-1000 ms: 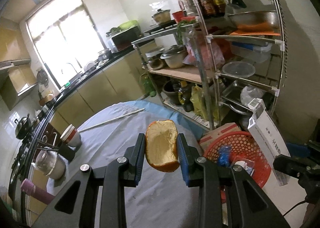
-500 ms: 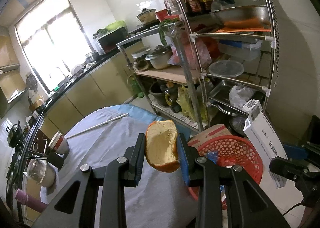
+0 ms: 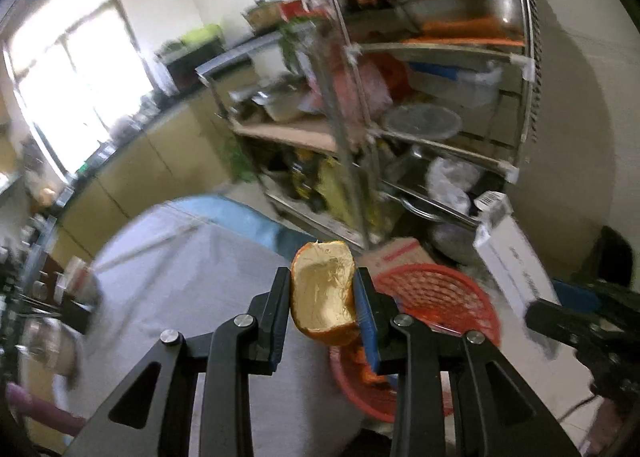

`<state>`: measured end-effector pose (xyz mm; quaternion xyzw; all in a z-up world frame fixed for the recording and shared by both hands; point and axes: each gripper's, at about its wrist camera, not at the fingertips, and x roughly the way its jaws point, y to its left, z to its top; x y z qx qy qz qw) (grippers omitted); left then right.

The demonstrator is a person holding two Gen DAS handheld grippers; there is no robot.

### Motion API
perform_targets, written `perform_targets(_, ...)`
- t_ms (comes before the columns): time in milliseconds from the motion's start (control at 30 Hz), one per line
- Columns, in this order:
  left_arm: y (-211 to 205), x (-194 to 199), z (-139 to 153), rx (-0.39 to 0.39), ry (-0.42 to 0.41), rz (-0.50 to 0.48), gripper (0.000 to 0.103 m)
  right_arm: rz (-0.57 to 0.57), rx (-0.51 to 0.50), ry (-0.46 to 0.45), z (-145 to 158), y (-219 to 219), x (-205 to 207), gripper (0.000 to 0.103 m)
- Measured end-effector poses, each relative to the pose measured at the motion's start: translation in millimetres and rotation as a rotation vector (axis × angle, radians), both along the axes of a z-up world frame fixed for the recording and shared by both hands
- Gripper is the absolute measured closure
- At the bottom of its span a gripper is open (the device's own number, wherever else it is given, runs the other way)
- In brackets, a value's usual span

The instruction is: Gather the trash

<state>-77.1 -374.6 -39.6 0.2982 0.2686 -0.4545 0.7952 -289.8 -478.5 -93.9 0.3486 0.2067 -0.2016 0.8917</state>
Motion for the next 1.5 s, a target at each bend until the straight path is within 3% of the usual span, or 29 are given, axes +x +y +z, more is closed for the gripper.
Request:
perform_targets(200, -22, 7, -55, 0.068, 0.231, -0.06, 0.069, -0.065, 0.15, 0.078, -55, -25, 4, 0.051)
perform_targets(367, -31, 7, -85, 0.111, 0.284, -0.073, 0.06, -0.066, 0.262, 0.119, -88, -35, 15, 0.045)
perform_targets(433, -30, 9, -91, 0.127, 0.31, -0.076, 0.042, -0.082, 0.324, 0.127, -101, -40, 17, 0.039)
perform_targets(533, -19, 14, -88, 0.127, 0.29, -0.064, 0.041, -0.095, 0.362, 0.103, -105, -44, 16, 0.039)
perform_targets(667, 4, 16, -68, 0.1, 0.171, -0.012, 0.038, -0.086, 0.277, 0.081, -81, -33, 18, 0.039)
perform_targets(767, 30, 20, -46, 0.05, 0.086, 0.056, 0.025, -0.056, 0.179, 0.077, -53, -14, 29, 0.039)
perform_targets(833, 52, 23, -29, 0.004, 0.026, 0.112, 0.023, -0.029, 0.092, 0.087, -33, 6, 38, 0.039)
perform_targets(1000, 108, 35, 3, -0.061, -0.039, 0.225, 0.016, 0.019, -0.08, 0.092, 8, 56, 55, 0.039)
perform_targets(1200, 185, 45, 27, -0.118, -0.102, 0.373, 0.016, 0.134, -0.244, 0.074, 50, 130, 80, 0.039)
perform_targets(1333, 230, 48, 37, -0.132, -0.171, 0.479, 0.016, 0.213, -0.316, 0.057, 70, 173, 99, 0.039)
perform_targets(1500, 286, 57, 47, -0.175, -0.175, 0.602, 0.01, 0.297, -0.371, 0.038, 87, 216, 120, 0.039)
